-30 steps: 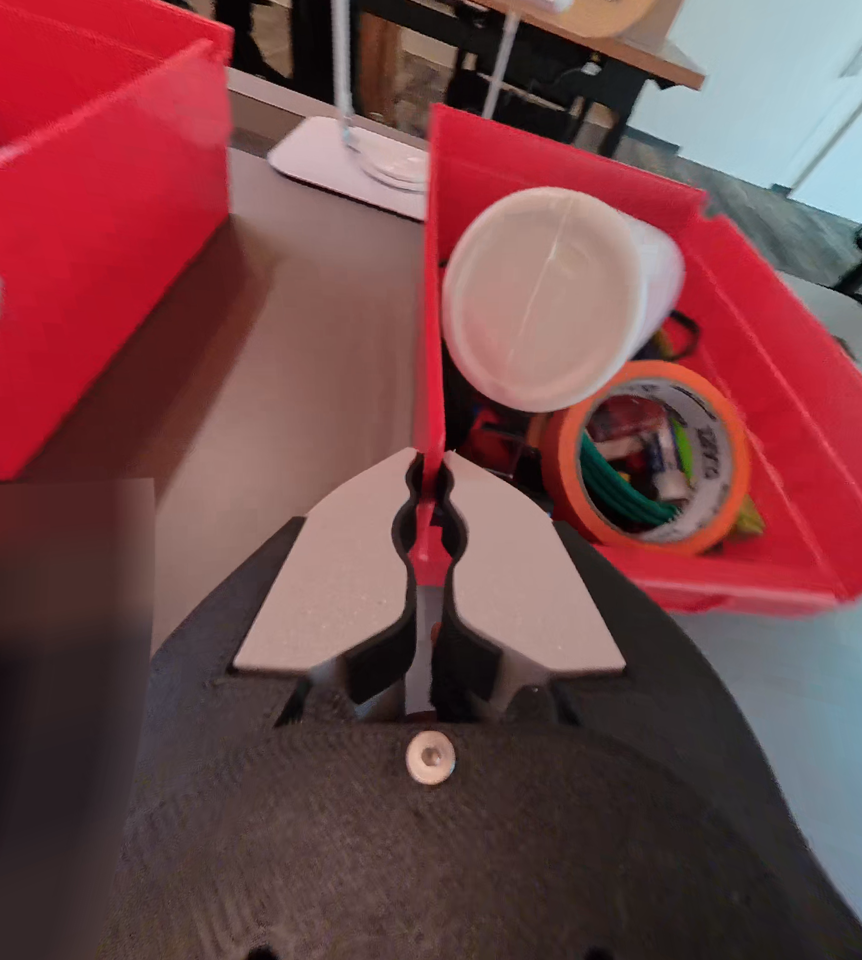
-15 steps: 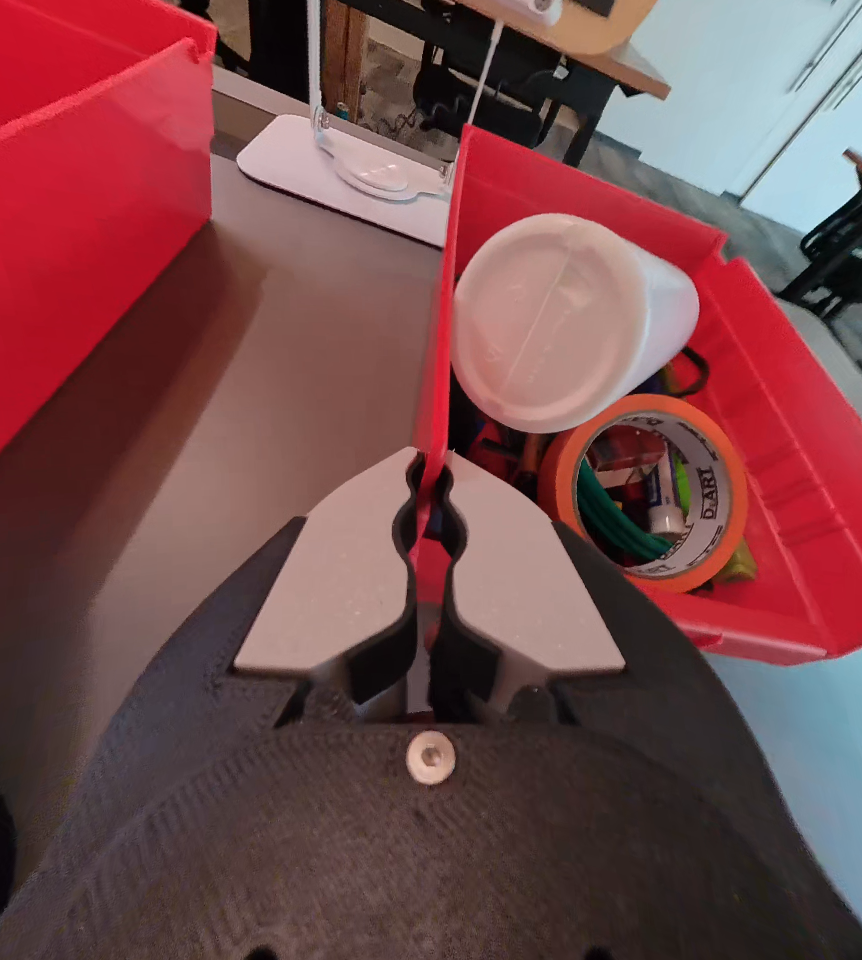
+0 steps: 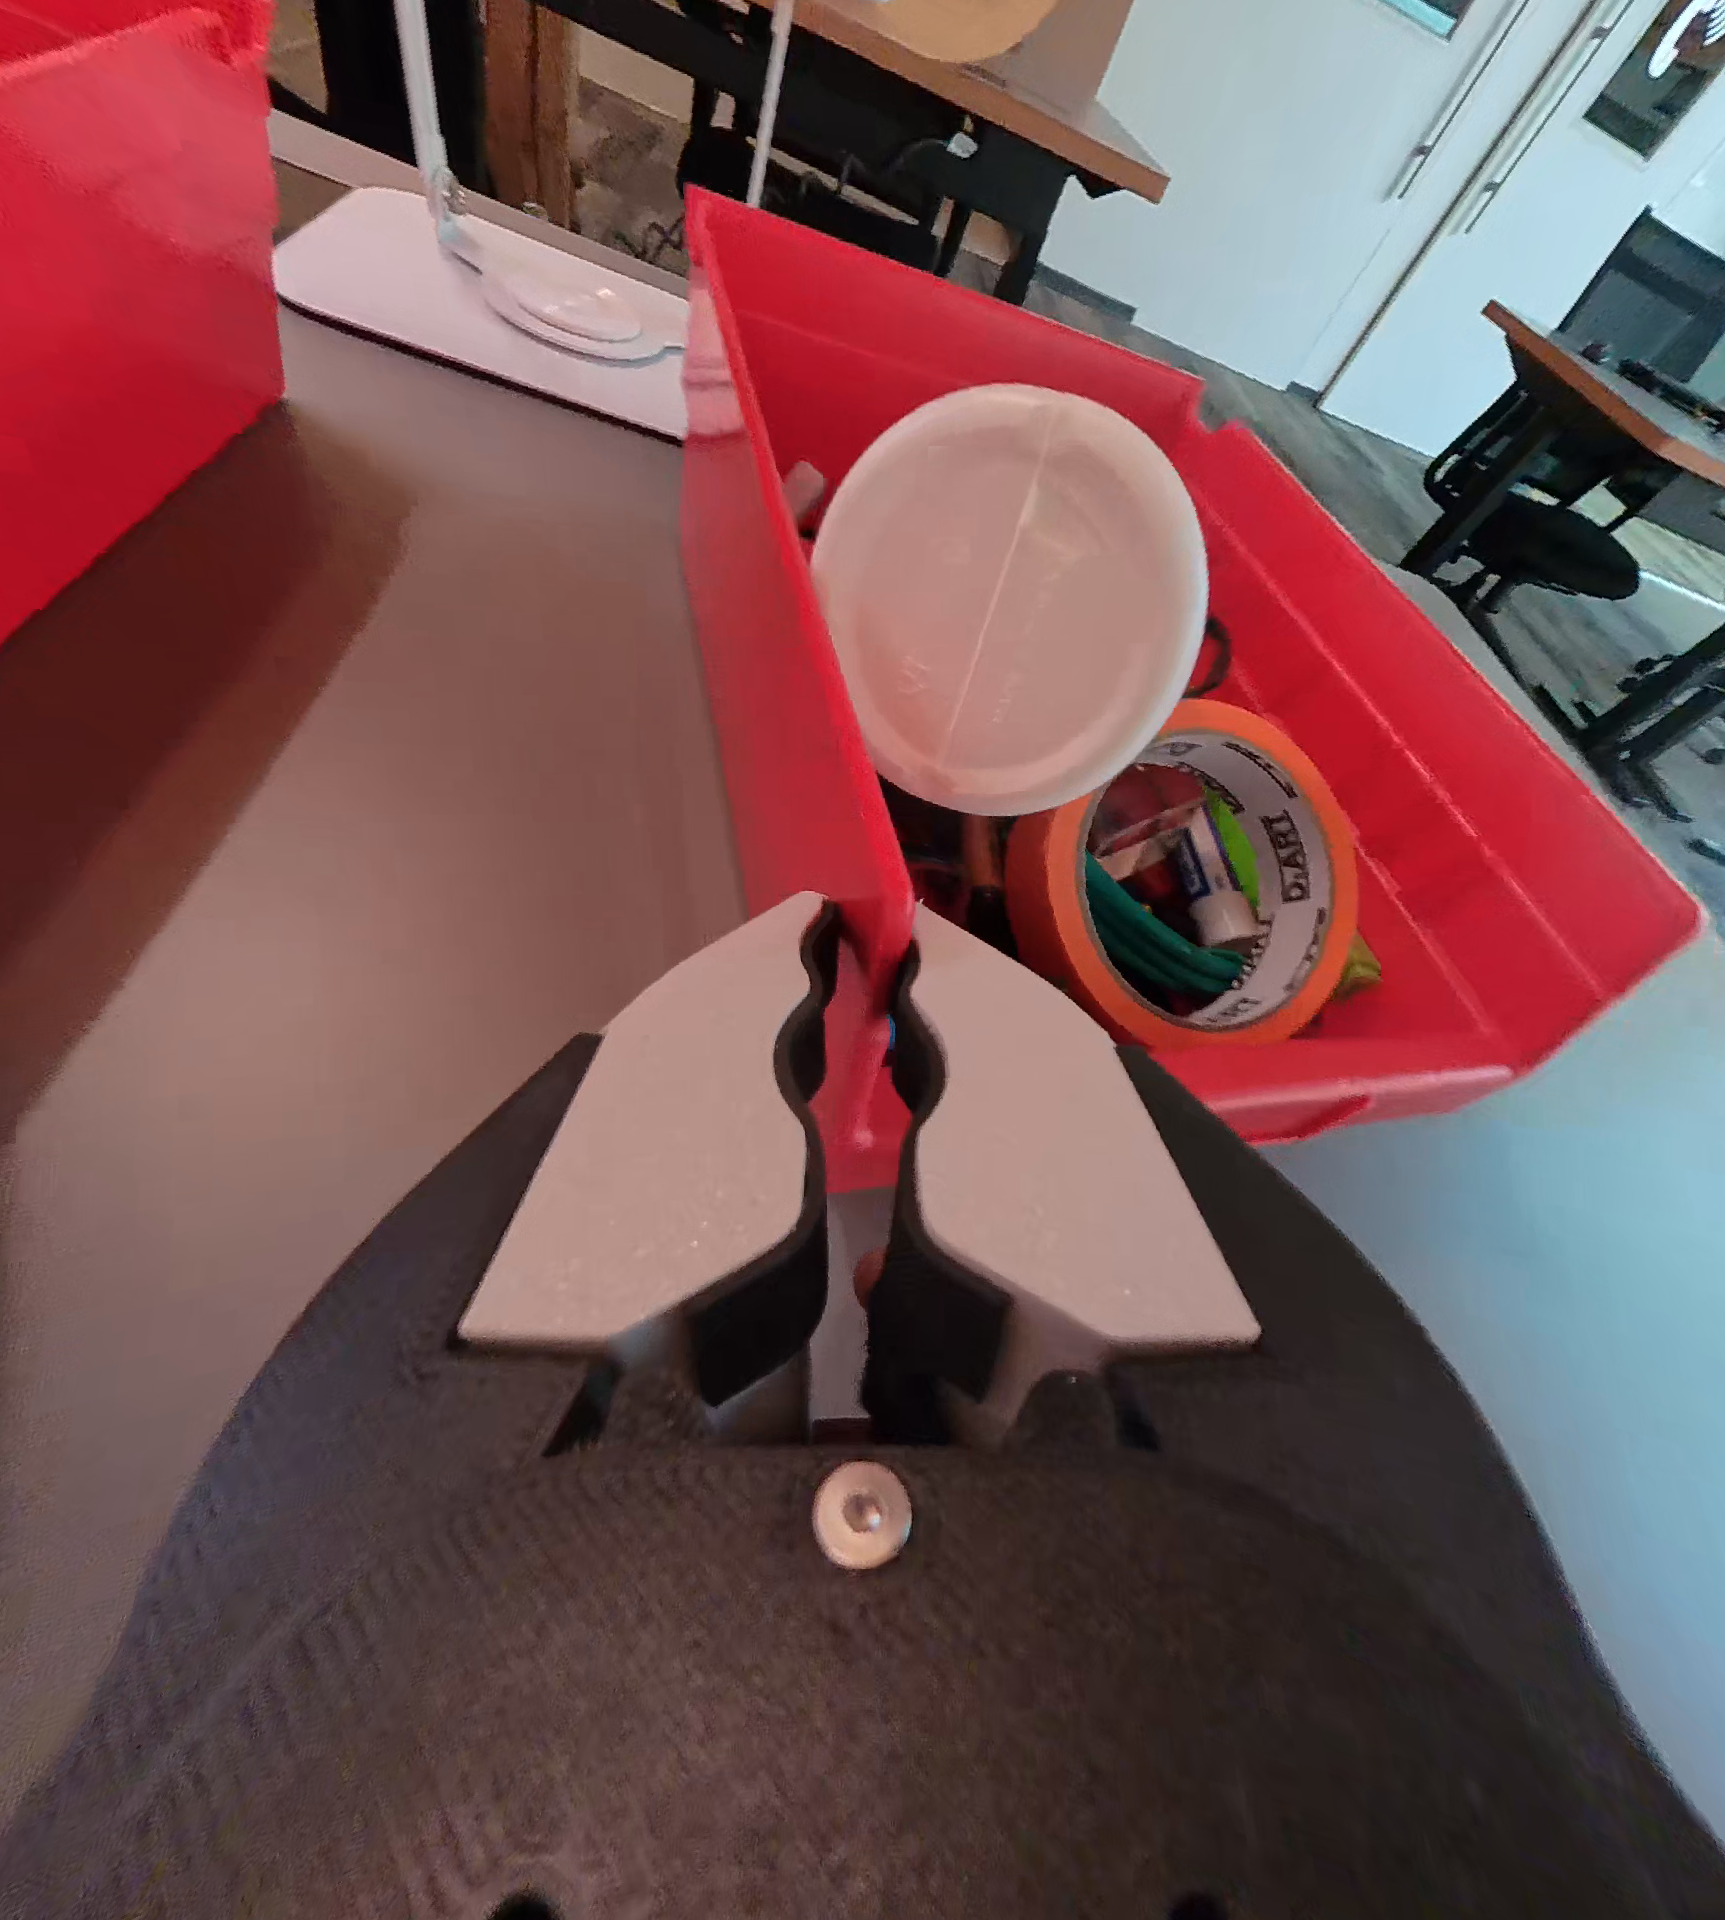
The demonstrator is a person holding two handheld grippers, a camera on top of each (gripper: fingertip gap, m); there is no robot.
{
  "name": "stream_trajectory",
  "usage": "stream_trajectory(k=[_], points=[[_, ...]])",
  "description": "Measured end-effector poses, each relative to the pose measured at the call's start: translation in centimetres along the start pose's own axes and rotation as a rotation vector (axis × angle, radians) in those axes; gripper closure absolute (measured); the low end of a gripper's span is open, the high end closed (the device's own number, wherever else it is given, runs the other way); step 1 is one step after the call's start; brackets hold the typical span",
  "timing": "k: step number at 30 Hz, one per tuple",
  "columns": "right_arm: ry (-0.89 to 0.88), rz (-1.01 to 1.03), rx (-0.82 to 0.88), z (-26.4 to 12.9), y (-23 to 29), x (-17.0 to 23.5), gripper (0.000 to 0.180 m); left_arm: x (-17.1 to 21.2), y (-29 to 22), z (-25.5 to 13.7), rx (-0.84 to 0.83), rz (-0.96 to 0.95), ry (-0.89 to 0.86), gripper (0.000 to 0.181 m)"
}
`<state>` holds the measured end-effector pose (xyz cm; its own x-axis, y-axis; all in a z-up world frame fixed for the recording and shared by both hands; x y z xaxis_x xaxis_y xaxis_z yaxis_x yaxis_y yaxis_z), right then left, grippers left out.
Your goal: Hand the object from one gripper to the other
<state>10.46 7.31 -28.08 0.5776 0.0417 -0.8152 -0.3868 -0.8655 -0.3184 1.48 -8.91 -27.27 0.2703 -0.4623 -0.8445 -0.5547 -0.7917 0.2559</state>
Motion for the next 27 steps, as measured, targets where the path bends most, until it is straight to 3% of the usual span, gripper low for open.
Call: stream_trajectory(k=[3, 6, 9, 18, 27], points=[[0.003, -0.009, -0.036, -0.9, -0.3, 0.6, 0.172, 0.0, -1.0, -0.4, -0.011, 0.03, -0.004, 0.173], [-0.014, -0.059, -0.188, -1.9, 1.4, 0.1, 0.177, -0.3, -2.2, -0.6, 0.015, 0.045, -0.011, 0.171], [0.004, -0.108, -0.305, -1.8, 3.3, -1.4, 0.171, -0.4, -2.6, -0.5, 0.002, 0.068, -0.015, 0.17], [0.004, -0.003, -0.127, -0.2, 1.3, -1.0, 0.176, -0.1, -1.2, -0.2, -0.006, 0.032, -0.019, 0.172], [-0.009, 0.038, -0.164, 0.1, 0.0, -0.5, 0.177, -0.3, -1.8, 0.0, 0.023, -0.001, -0.012, 0.168]])
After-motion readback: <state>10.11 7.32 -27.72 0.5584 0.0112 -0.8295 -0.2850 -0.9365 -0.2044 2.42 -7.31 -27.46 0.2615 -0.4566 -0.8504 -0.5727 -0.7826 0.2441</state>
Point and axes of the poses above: each gripper's, where its closed fingertips meet, z out along the fingers, x out of its underside, y = z × x across the jaws, the point moved 10 cm from there along -z, back along the fingers, and after that the axes turned 10 degrees about y, right-handed, at the moved point
